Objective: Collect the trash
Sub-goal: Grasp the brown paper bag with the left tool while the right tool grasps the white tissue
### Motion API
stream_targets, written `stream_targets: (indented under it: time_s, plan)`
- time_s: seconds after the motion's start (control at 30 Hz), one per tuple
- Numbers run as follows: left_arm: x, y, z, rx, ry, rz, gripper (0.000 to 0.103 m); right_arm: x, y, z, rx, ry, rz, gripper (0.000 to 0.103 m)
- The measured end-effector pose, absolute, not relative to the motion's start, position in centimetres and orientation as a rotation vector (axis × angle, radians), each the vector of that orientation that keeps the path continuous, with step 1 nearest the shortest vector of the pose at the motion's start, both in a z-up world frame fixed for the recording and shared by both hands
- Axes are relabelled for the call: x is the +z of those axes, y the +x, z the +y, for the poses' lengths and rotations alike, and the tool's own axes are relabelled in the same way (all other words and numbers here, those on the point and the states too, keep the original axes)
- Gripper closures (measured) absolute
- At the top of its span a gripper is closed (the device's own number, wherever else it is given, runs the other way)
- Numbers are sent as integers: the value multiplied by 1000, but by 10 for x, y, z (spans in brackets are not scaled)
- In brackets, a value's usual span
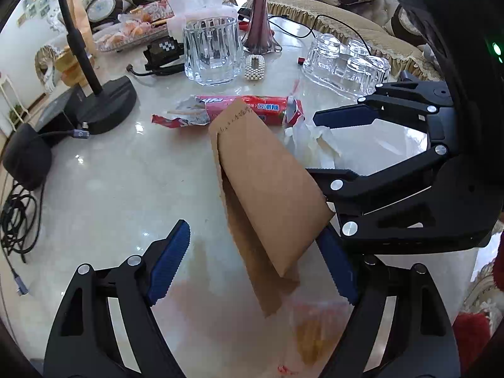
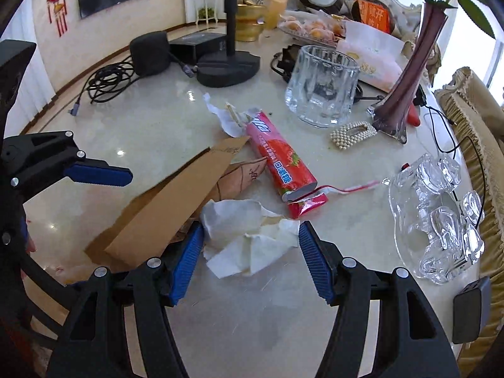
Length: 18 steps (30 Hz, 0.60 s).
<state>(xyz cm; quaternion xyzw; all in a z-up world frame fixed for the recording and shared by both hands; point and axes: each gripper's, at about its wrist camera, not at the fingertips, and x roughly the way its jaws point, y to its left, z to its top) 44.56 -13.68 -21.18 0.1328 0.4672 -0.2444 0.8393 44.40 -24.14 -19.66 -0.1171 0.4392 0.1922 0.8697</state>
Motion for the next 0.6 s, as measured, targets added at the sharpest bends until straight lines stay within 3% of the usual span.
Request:
stream_targets:
  time_s: [0.5,0.57,0.6]
  plan:
    - [-222,473,-142,-466,253,972,24,-200,437,-264,340,-294,891,51]
    - [-221,476,-141,-459,238,972,28,-201,438,-265,334,-284,900,55]
    - [-220,477,-140,-433,249,968,42,-201,440,-267,326,-271,910,56]
